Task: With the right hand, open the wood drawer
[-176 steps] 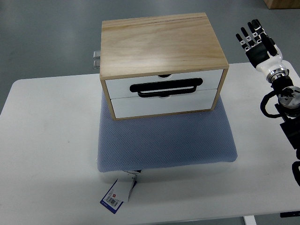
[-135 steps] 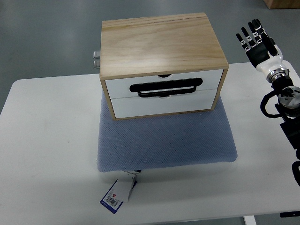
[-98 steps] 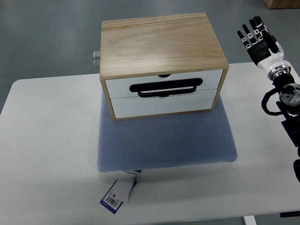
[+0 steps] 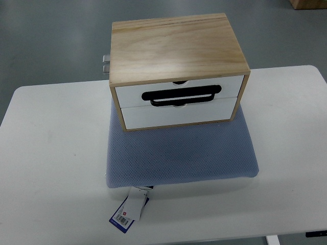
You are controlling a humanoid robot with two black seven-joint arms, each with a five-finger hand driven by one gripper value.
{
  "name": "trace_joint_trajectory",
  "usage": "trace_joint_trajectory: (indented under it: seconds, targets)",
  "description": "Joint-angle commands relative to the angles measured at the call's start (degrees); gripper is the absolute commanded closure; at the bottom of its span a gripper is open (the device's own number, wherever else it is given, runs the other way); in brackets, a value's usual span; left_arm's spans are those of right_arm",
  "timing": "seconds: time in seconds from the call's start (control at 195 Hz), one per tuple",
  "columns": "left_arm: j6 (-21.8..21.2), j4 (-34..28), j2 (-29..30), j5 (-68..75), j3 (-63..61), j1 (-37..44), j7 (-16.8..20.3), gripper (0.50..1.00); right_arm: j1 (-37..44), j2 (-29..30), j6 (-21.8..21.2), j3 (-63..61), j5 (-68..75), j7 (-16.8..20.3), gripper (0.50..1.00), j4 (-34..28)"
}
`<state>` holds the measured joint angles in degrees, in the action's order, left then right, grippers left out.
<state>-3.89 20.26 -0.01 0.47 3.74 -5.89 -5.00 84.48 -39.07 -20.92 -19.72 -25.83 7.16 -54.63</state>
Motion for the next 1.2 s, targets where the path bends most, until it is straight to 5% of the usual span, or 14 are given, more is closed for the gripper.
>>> trace_joint_trajectory:
  seconds: [0.0,0.041,0.092,0.097,0.118,0.23,0.358,0.686,1.192]
  targets:
    - [0.02,0.22,0.01,0.06,-0.05,0.00,-0.01,0.500,15.37,-0.75,0.00,16.82,-0.72,10.15,0.558,-7.15]
    - [0.11,0.30,0.01,0.06,-0.05,0.00,-0.01,0.500,20.63,-0.22,0.00,21.64,-0.37,15.06,0.558,-9.96]
    - [0.11,0.30,0.01,0.06,-0.05,0.00,-0.01,0.500,20.64,-0.22,0.00,21.65,-0.36,15.08,0.558,-9.97]
    - [0.20,0.30,0.01,0.06,-0.05,0.00,-0.01,0.500,25.95,0.91,0.08,25.91,1.12,20.47,0.560,-14.14]
    - [0.20,0.30,0.01,0.06,-0.05,0.00,-0.01,0.500,27.84,1.62,0.08,27.44,2.09,22.45,0.560,-15.93]
    - [0.37,0.30,0.01,-0.12,-0.05,0.00,-0.01,0.500,34.70,4.09,0.44,32.81,7.02,27.73,0.560,-24.11]
    - [0.46,0.22,0.01,-0.20,0.04,0.00,-0.01,0.500,38.83,8.66,0.96,37.56,11.58,27.84,0.562,-30.00]
    - [0.55,-0.14,0.01,-0.29,0.04,0.00,-0.01,0.500,35.85,13.31,6.49,38.08,24.24,27.84,0.562,-31.76]
    - [0.55,-0.40,0.01,-0.29,0.04,0.00,-0.01,0.500,27.94,16.39,10.10,38.35,16.95,27.84,0.562,-30.71]
